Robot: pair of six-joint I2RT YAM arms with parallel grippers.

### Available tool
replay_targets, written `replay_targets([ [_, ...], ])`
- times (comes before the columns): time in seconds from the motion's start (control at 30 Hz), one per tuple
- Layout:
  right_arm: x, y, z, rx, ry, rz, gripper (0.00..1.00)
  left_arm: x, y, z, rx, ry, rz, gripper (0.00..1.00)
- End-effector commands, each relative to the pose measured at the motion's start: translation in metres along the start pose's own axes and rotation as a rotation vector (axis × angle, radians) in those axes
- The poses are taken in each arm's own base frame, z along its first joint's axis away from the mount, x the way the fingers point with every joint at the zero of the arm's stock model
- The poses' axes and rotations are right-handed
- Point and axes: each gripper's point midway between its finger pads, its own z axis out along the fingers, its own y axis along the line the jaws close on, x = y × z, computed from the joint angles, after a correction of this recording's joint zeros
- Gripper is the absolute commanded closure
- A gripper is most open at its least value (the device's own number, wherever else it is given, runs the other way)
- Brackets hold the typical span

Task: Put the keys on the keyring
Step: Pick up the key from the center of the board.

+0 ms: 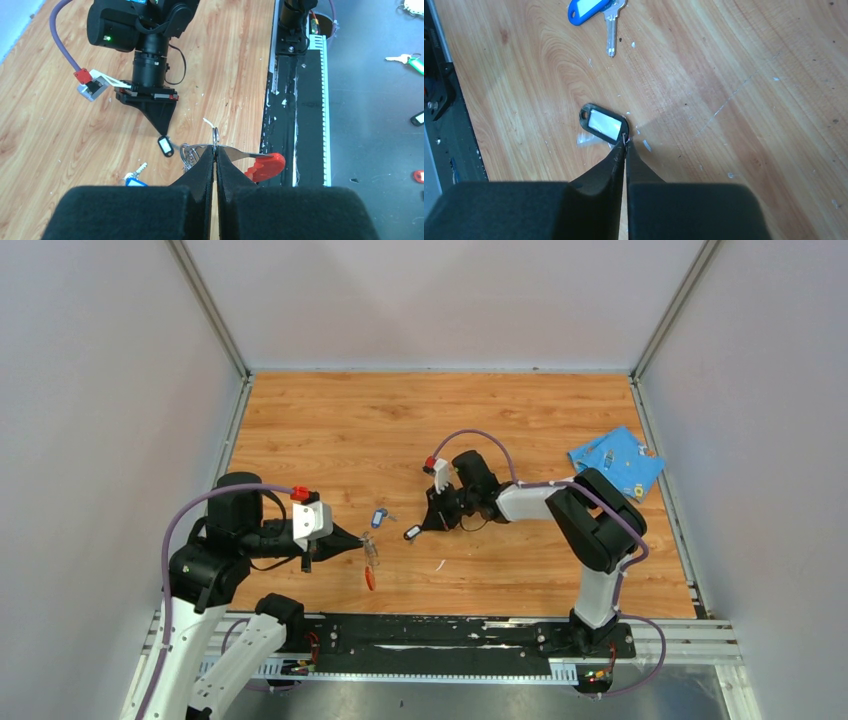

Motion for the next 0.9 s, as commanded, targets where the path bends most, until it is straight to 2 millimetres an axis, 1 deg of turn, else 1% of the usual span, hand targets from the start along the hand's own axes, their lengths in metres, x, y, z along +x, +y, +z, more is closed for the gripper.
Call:
replay_targets([
  [0.0,0.015,-0.004,0.002,0.067,0.051,-0.043,0.99,-0.01,0.003,-0.003,-0.018,-0.015,0.034,1.0],
  [0.07,0.013,-0.003,0.0,0.084,0.045,-0.065,1.0,-0.01,0.003,-0.003,-0.017,-0.015,0.035,1.0],
  [0.17,0.002,0.003,-0.006,0.1,0.008,-0.114,1.0,-0.008,0.004,-0.002,-0.02,-0.011,0.032,1.0],
  [0.27,-0.013,0.017,-0.019,0.119,-0.04,-0.197,0.99,-0.002,0.005,-0.002,-0.026,0.0,0.029,1.0],
  [0.33,-0.018,0.032,-0.029,0.127,-0.05,-0.233,1.0,0.002,0.006,-0.001,-0.032,0.009,0.032,1.0],
  [0.4,-0.02,0.049,-0.041,0.131,-0.042,-0.289,1.0,0.007,0.008,-0.001,-0.043,0.02,0.041,1.0],
  [0.47,-0.023,0.07,-0.057,0.148,-0.034,-0.297,1.0,0.012,0.01,-0.001,-0.055,0.032,0.062,1.0],
  [0.5,-0.018,0.08,-0.064,0.142,0.0,-0.289,1.0,0.014,0.012,-0.001,-0.062,0.037,0.074,1.0],
  [0.6,-0.015,0.117,-0.087,0.118,0.017,-0.336,1.0,0.02,0.015,-0.001,-0.072,0.053,0.108,1.0],
  [0.67,-0.016,0.143,-0.103,0.093,-0.002,-0.381,1.0,0.023,0.016,0.0,-0.071,0.058,0.133,1.0],
  [0.8,-0.02,0.186,-0.129,0.035,-0.043,-0.391,1.0,0.025,0.017,0.0,-0.07,0.063,0.179,1.0],
  [0.87,-0.029,0.206,-0.139,-0.006,-0.081,-0.392,1.0,0.025,0.018,0.0,-0.07,0.064,0.183,1.0],
])
